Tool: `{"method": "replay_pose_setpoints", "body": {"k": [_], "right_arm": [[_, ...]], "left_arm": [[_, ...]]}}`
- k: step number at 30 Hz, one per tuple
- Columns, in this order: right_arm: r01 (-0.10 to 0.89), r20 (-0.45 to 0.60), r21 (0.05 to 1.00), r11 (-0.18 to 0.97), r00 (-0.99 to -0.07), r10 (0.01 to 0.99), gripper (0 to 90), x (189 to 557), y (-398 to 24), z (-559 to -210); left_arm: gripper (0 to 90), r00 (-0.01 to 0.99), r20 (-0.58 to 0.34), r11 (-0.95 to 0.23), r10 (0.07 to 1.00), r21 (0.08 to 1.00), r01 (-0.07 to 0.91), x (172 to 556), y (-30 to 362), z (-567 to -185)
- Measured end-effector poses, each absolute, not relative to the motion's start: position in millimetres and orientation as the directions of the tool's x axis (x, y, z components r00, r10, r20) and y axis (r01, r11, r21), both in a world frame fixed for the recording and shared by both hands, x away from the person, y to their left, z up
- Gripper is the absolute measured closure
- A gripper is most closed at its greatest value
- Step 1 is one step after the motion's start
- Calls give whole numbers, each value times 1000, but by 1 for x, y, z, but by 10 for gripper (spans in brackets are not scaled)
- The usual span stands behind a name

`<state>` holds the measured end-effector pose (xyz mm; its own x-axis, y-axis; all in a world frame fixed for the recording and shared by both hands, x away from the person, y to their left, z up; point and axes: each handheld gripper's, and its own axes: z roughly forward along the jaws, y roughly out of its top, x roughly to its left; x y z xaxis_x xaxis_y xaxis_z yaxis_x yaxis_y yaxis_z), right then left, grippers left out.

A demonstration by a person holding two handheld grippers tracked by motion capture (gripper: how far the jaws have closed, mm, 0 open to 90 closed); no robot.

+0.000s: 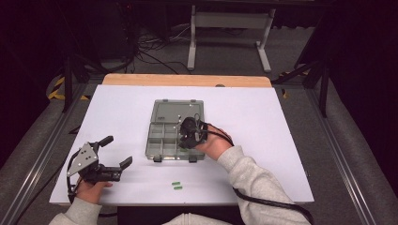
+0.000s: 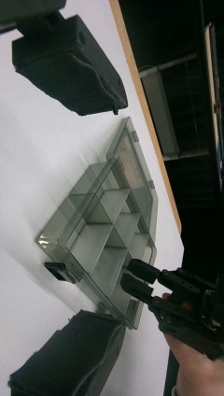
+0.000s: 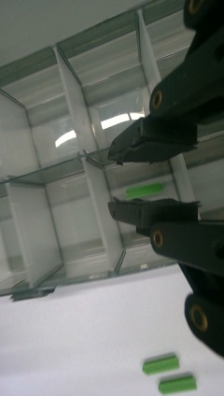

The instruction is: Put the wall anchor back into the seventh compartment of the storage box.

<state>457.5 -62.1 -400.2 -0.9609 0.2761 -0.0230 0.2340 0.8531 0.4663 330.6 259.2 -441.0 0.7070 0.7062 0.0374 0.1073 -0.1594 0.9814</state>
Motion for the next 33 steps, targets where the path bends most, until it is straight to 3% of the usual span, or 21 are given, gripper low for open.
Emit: {"method": "replay_pose_setpoints", "body": {"k": [2,7,16,33], "right_arm": [[234,-21,477,847,-961,277,651,457,-62,-398],[202,-41,525,827,-964,261,444,445,-62,-386],[166,-29,565,808,-975,220,310,420,-59,-373],[110,-27,567,816,-988,151,278,384,-53,-365]], "left_arm": [[4,707,37,-159,707,981,107,331,259,-441],[5,708,38,-161,706,981,108,331,259,-441],[4,708,38,-160,706,981,107,331,259,-441],[4,705,41,-161,708,981,105,331,258,-441]]}}
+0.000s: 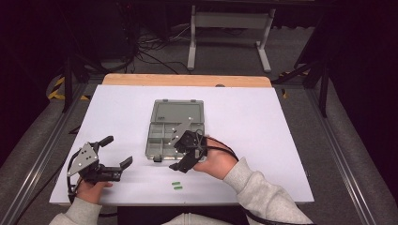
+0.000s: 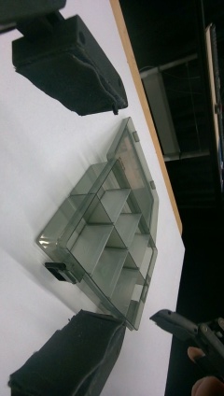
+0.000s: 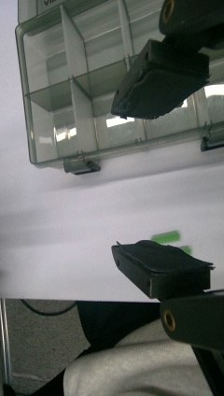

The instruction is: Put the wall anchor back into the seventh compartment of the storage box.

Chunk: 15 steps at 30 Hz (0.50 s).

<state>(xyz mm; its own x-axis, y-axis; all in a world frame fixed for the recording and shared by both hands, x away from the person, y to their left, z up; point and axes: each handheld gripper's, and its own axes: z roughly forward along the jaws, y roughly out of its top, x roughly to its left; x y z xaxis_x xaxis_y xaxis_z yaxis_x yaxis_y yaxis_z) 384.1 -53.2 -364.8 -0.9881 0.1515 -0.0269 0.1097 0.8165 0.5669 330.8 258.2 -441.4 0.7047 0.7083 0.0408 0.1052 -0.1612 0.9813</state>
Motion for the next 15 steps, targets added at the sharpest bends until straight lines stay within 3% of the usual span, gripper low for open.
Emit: {"method": "replay_pose_setpoints", "body": {"k": [15], "right_arm": [[85,-2,540,837,-995,103,284,367,-41,-375]], "left_arm": [[4,705,40,-160,708,982,105,331,258,-441]]}}
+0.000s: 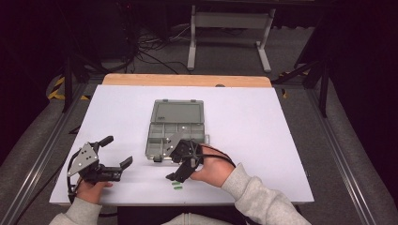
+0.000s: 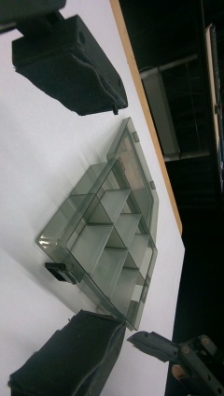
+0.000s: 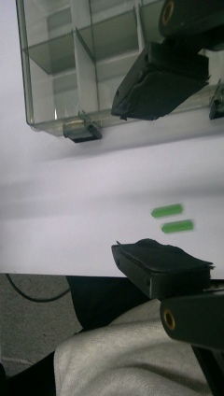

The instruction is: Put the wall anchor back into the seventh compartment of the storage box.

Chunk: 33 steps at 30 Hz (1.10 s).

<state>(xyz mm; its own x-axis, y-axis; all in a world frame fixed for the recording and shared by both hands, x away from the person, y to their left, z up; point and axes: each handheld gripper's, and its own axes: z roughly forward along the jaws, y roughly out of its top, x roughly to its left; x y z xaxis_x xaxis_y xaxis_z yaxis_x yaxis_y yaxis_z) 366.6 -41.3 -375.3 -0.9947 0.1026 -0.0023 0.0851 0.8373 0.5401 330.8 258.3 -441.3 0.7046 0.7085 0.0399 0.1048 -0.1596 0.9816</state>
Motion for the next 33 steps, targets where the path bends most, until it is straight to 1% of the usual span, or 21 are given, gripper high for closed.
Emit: {"method": "replay_pose_setpoints", "body": {"k": [22,33], "right_arm": [[81,60,477,875,-996,59,284,355,-25,-409],[69,69,448,891,-997,43,288,350,-19,-422]], "left_arm": [[4,705,40,-159,708,982,105,331,258,-441],[4,704,40,-159,709,982,105,331,258,-441]]}}
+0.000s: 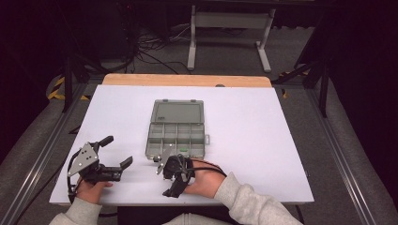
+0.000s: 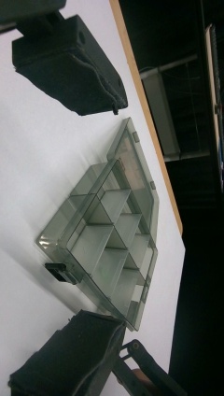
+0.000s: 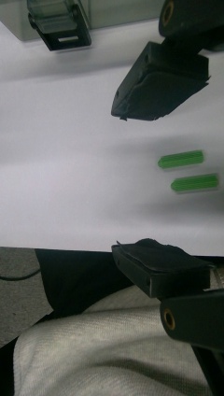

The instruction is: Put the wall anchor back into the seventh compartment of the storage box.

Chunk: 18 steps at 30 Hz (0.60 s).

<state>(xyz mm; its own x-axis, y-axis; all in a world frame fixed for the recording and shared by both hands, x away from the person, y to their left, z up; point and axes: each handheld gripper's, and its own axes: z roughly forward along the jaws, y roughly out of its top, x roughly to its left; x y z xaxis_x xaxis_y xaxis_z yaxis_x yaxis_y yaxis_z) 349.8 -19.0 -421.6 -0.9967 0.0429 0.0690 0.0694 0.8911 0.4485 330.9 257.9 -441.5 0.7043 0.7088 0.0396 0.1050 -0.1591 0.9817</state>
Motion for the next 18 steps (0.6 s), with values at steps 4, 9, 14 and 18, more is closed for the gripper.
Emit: {"method": "replay_pose_setpoints", "body": {"k": [4,9,14,18], "right_arm": [[77,70,434,898,-996,52,348,351,-19,-424],[72,60,417,906,-997,51,451,352,-19,-426],[76,50,405,911,-997,61,547,355,-19,-429],[83,52,396,914,-996,68,625,358,-19,-431]], "left_arm": [[4,705,41,-164,708,981,107,331,258,-441],[4,705,41,-162,708,981,105,331,258,-441],[4,704,42,-162,709,981,106,331,258,-441],[4,705,43,-166,708,980,107,331,258,-441]]}}
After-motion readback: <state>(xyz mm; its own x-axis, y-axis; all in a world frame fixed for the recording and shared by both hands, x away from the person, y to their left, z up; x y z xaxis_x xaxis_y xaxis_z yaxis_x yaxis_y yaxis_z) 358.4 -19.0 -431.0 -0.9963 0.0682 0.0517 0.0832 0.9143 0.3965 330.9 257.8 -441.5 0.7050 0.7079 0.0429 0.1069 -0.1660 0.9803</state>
